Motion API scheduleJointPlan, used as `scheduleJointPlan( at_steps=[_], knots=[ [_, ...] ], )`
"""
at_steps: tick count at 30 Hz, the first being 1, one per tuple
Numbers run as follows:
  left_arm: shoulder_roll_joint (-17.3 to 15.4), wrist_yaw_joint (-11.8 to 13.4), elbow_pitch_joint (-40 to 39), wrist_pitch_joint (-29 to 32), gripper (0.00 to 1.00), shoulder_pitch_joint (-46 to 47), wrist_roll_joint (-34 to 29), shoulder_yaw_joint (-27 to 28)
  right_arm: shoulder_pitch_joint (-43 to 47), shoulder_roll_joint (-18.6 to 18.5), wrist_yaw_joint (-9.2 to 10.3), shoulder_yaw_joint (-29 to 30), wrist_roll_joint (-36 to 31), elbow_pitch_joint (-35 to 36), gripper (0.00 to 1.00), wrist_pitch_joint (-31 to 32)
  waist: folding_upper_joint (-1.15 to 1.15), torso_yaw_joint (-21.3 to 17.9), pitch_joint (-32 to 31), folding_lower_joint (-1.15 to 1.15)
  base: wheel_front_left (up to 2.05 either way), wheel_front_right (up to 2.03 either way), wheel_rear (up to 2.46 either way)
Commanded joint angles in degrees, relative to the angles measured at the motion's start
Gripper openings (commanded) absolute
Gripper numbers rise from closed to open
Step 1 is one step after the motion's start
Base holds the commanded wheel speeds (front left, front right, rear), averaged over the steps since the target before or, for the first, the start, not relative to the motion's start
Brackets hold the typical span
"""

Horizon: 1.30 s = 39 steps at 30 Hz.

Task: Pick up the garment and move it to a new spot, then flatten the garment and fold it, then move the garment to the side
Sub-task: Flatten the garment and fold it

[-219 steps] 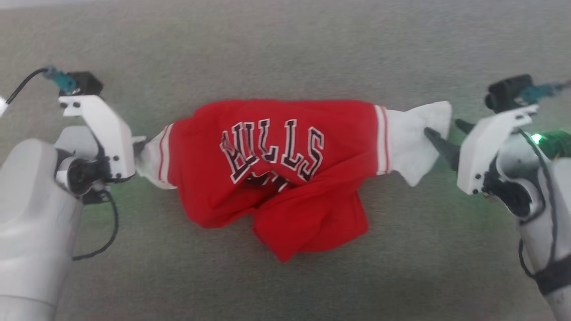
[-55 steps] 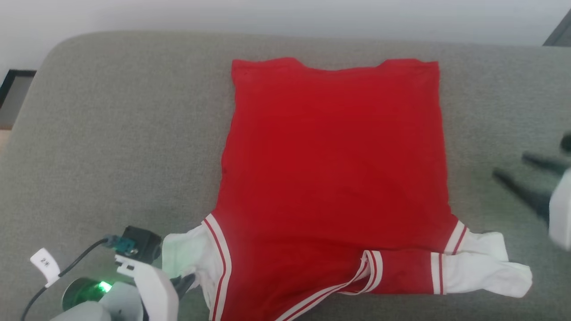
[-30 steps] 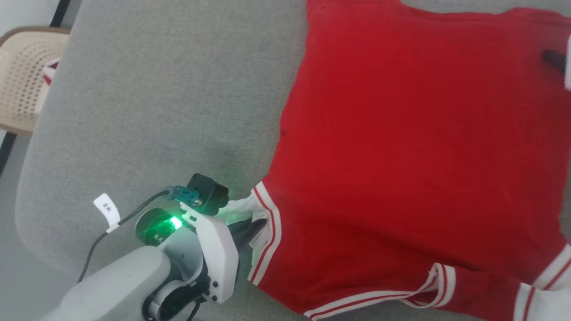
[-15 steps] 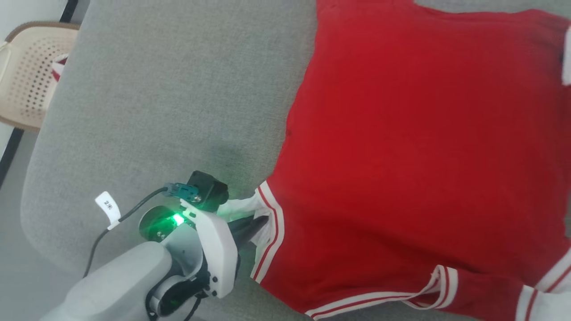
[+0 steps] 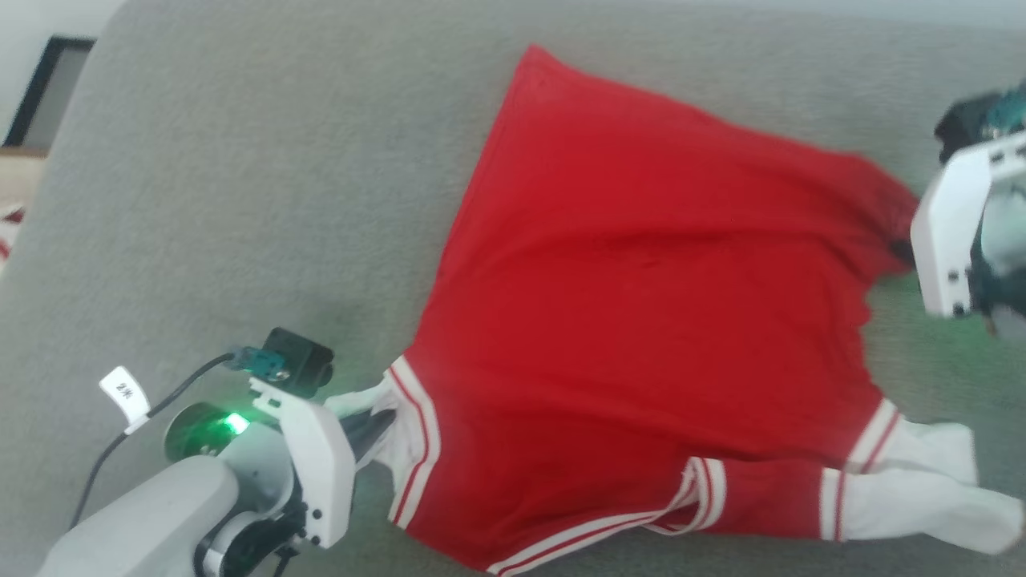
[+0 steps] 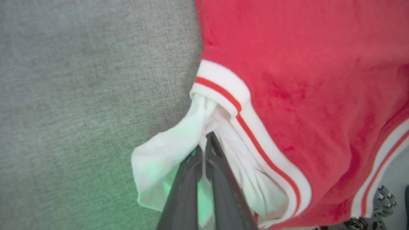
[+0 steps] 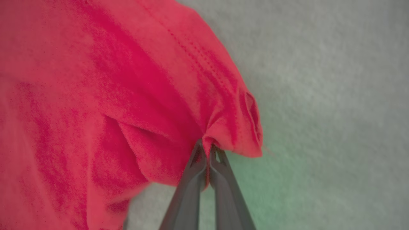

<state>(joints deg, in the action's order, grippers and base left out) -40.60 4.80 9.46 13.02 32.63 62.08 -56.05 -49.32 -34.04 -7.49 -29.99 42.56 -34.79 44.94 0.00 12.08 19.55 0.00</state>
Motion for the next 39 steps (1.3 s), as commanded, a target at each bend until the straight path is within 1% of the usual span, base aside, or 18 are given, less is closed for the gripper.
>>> scheduleJointPlan(
  at_steps=[1, 2, 8, 11, 13, 15, 18, 21, 23, 24, 25, 26, 27, 29, 31, 33, 34, 39],
  knots=[
    [-0.92, 0.65, 0.15, 0.22, 0.0, -1.25, 0.58, 0.21, 3.84, -1.28, 0.0, -0.16, 1.39, 3.07, 0.0, 0.75, 0.0, -3.03, -2.69, 0.0, 0.0, 0.0, 0.0],
    [-0.92, 0.65, 0.15, 0.22, 0.0, -1.25, 0.58, 0.21, 3.84, -1.28, 0.0, -0.16, 1.39, 3.07, 0.0, 0.75, 0.0, -3.03, -2.69, 0.0, 0.0, 0.0, 0.0],
    [-2.82, 1.54, -1.42, 0.63, 0.0, -2.61, 1.37, 0.46, 16.52, -4.75, 0.0, 3.92, 5.65, 15.43, 0.0, 2.71, 0.0, -6.3, -4.78, 0.0, 0.0, 0.0, 0.0],
    [-3.52, 1.88, -2.14, 0.95, 0.0, -3.23, 1.6, 0.48, 23.71, -5.4, 0.0, 7.48, 6.0, 20.07, 0.0, 3.45, 0.0, -7.29, -5.45, 0.0, 0.0, 0.0, 0.0],
    [-3.85, 2.09, -2.62, 1.16, 0.0, -3.26, 1.6, 0.46, 28.54, -4.83, 0.0, 10.19, 5.96, 22.83, 0.0, 3.74, 0.0, -7.71, -5.72, 0.0, 0.0, 0.0, 0.0],
    [-4.1, 2.24, -3.01, 1.36, 0.0, -3.11, 1.67, 0.46, 32.96, -3.96, 0.0, 13.2, 4.63, 24.58, 0.0, 3.55, 0.0, -7.97, -5.83, 0.0, 0.0, 0.0, 0.0],
    [-4.24, 2.28, -3.42, 1.54, 0.0, -2.91, 1.68, 0.46, 38.13, -0.84, 0.0, 17.42, 2.26, 25.86, 0.0, 2.54, 0.0, -8.21, -5.67, 0.0, 0.0, 0.0, 0.0],
    [-4.37, 2.4, -3.49, 1.41, 0.0, -2.89, 1.74, 0.58, 41.01, 3.09, 0.0, 19.76, -1.03, 25.07, 0.0, 0.72, 0.0, -8.49, -5.41, 0.0, 0.0, 0.0, 0.0],
    [-4.24, 2.4, -3.4, 1.23, 0.0, -2.99, 1.82, 0.57, 41.86, 5.49, -0.01, 20.17, -2.46, 23.11, 0.0, 0.86, 0.0, -8.7, -5.28, 0.0, 0.0, 0.0, 0.0],
    [-4.15, 2.32, -3.35, 1.23, 0.0, -3.0, 1.83, 0.51, 41.97, 6.17, 0.0, 20.17, -3.37, 22.27, 0.08, 0.44, 0.0, -8.75, -5.23, 0.0, 0.0, 0.0, 0.0],
    [-4.14, 2.24, -3.28, 1.2, 0.0, -2.98, 1.87, 0.49, 41.76, 6.86, 0.01, 20.54, -4.14, 21.51, 0.36, -0.01, 0.0, -8.8, -5.17, 0.0, 0.0, 0.0, 0.0],
    [-4.07, 2.12, -3.23, 1.16, 0.0, -2.9, 1.84, 0.49, 41.58, 7.41, 0.06, 20.64, -4.63, 21.03, 0.65, -0.27, 0.0, -8.86, -5.15, 0.0, 0.0, 0.0, 0.0],
    [-4.07, 2.04, -3.17, 1.13, 0.0, -2.88, 1.81, 0.48, 41.44, 7.61, 0.05, 20.42, -4.86, 21.02, 1.0, -0.31, 0.0, -8.93, -5.14, 0.0, 0.0, 0.0, 0.0],
    [-4.14, 1.98, -3.09, 1.02, 0.0, -2.9, 1.85, 0.5, 40.9, 7.77, 0.06, 20.83, -5.02, 22.05, 1.0, -0.19, 0.0, -9.14, -5.16, 0.0, 0.0, 0.0, 0.0],
    [-4.26, 2.0, -3.09, 1.05, 0.0, -2.95, 1.83, 0.5, 40.55, 6.63, 0.11, 21.67, -5.45, 24.11, 1.0, -0.09, 0.0, -9.26, -5.24, 0.0, 0.0, 0.0, 0.0],
    [-4.29, 2.07, -3.19, 1.07, 0.0, -3.01, 1.87, 0.48, 40.34, 5.98, 0.1, 22.99, -5.23, 27.7, 1.0, 0.2, 0.0, -9.34, -5.38, 0.0, 0.0, 0.0, 0.0],
    [-4.29, 2.09, -3.31, 1.03, 0.0, -3.1, 1.92, 0.44, 40.21, 5.71, 0.04, 24.39, -5.1, 31.79, 1.0, 0.97, 0.0, -9.36, -5.53, 0.0, 0.0, 0.0, 0.0],
    [-3.85, 2.1, -3.72, 1.06, 0.0, -3.01, 1.68, 0.14, 38.19, 5.83, 0.0, 26.56, -6.96, 40.72, 1.0, 3.04, 0.0, -8.82, -5.77, 0.0, 0.0, 0.0, 0.0]
  ],
)
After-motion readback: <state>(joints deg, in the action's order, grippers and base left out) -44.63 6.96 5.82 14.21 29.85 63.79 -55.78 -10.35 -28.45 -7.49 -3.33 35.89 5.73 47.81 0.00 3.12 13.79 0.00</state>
